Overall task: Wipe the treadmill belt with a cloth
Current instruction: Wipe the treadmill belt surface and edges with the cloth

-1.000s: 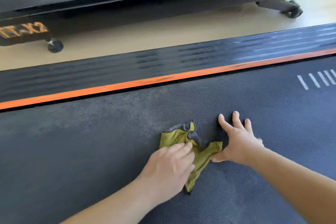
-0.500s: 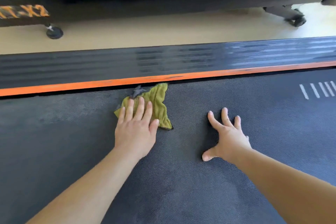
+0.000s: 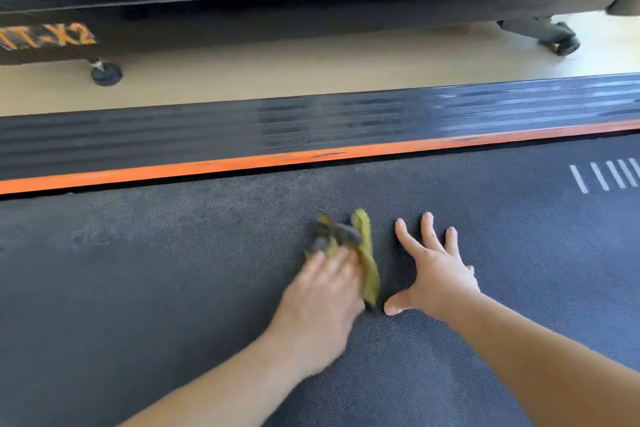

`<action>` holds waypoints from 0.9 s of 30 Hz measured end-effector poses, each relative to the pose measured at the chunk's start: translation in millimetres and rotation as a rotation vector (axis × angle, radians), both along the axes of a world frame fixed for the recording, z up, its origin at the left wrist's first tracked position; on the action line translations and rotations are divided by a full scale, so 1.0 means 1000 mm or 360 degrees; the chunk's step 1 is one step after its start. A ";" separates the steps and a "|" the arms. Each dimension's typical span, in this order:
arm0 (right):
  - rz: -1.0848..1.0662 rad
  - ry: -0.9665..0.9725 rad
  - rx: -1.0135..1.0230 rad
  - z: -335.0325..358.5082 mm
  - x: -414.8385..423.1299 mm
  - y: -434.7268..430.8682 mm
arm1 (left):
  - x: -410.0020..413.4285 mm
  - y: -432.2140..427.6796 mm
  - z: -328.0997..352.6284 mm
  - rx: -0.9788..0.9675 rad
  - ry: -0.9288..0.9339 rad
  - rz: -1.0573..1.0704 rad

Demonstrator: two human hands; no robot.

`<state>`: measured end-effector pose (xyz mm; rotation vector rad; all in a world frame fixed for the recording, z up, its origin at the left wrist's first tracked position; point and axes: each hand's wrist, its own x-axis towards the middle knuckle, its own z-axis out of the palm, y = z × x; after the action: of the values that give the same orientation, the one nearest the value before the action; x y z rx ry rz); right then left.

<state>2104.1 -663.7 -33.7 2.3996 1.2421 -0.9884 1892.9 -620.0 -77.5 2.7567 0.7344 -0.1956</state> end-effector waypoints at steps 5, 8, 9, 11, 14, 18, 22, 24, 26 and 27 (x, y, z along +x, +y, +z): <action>0.0003 0.0003 -0.0047 0.002 0.001 0.001 | -0.016 0.042 -0.007 0.0177 0.0068 0.0330; -0.0001 -0.0001 -0.0062 0.005 -0.001 0.003 | -0.022 0.063 -0.001 0.0134 0.0164 0.0812; -0.0007 0.0008 -0.0084 0.007 -0.002 0.004 | -0.021 0.051 0.003 0.0081 0.0176 0.0792; -0.0029 0.0036 -0.0065 0.007 -0.003 0.008 | -0.021 0.020 0.009 -0.0001 0.0165 0.0597; -0.0035 0.0023 0.0148 0.012 -0.004 0.020 | -0.037 0.033 0.008 -0.0010 0.0192 0.0307; 0.0051 0.0157 0.0278 0.011 -0.020 0.044 | -0.062 0.079 0.007 0.0052 0.0274 0.0801; 0.0188 0.0012 0.0090 -0.001 -0.045 0.055 | -0.057 0.053 0.019 -0.0186 0.0221 0.0611; 0.0207 -0.0036 0.0061 -0.003 -0.048 0.060 | -0.066 0.065 0.024 -0.0261 0.0142 0.0578; 0.0214 -0.0047 0.0023 -0.002 -0.048 0.061 | -0.070 0.078 0.024 -0.0121 0.0036 0.0646; 0.0215 -0.0048 0.0014 -0.002 -0.047 0.060 | -0.066 0.079 0.022 -0.0048 0.0018 0.0696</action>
<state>2056.9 -603.9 -35.8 2.2934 1.3802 -0.9058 1827.0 -540.6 -55.3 2.4900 1.2966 -0.1276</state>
